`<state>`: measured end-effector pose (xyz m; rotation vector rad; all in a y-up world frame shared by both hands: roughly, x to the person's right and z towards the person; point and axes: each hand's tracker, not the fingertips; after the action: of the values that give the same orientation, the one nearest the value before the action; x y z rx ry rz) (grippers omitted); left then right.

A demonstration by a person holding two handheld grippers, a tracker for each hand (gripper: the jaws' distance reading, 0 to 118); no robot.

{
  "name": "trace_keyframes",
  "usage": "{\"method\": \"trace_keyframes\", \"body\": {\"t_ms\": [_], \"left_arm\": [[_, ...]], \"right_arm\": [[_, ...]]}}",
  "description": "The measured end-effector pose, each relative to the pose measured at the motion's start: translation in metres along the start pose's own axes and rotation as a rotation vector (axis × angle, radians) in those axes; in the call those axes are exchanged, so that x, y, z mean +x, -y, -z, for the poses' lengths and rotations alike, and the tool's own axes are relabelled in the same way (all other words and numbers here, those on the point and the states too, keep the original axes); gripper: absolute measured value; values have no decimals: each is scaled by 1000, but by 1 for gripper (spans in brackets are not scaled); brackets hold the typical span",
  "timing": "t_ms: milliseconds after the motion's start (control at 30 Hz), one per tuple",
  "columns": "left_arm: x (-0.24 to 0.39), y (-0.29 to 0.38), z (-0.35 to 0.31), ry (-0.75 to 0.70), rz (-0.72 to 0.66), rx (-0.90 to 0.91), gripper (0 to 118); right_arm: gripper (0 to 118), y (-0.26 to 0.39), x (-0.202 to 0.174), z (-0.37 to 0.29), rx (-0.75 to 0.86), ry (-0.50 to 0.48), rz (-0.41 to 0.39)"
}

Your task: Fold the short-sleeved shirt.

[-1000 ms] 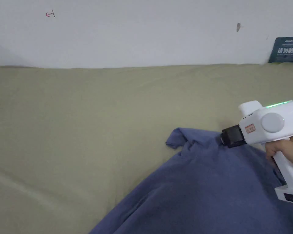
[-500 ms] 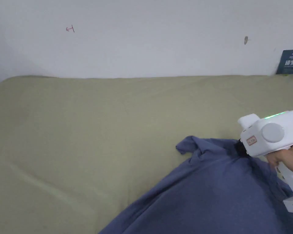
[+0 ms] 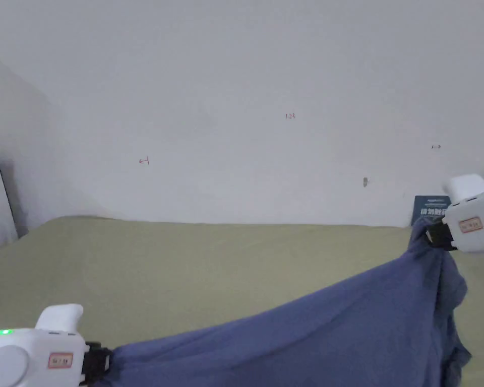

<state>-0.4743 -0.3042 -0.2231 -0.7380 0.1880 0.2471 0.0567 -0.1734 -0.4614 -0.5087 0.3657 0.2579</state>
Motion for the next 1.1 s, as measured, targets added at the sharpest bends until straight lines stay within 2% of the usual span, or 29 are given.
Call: {"method": "trace_keyframes", "body": {"t_ms": [167, 367, 500, 800, 1000, 1100], "left_arm": [[27, -77, -56, -31, 49, 151, 5], [74, -147, -123, -87, 121, 282, 5], [92, -175, -149, -118, 136, 337, 5], [106, -224, -154, -162, 115, 395, 5], [110, -259, -125, -203, 105, 404, 5], [112, -279, -104, -222, 108, 397, 5]], "right_arm": [[2, -12, 38, -93, 147, 14, 136], [2, -28, 47, -157, 262, 101, 155], [2, -41, 50, -180, 310, 111, 189], [2, -80, 54, -172, 367, 138, 215], [2, -116, 57, -134, 374, 156, 202], [2, -137, 61, -111, 382, 157, 224]]}}
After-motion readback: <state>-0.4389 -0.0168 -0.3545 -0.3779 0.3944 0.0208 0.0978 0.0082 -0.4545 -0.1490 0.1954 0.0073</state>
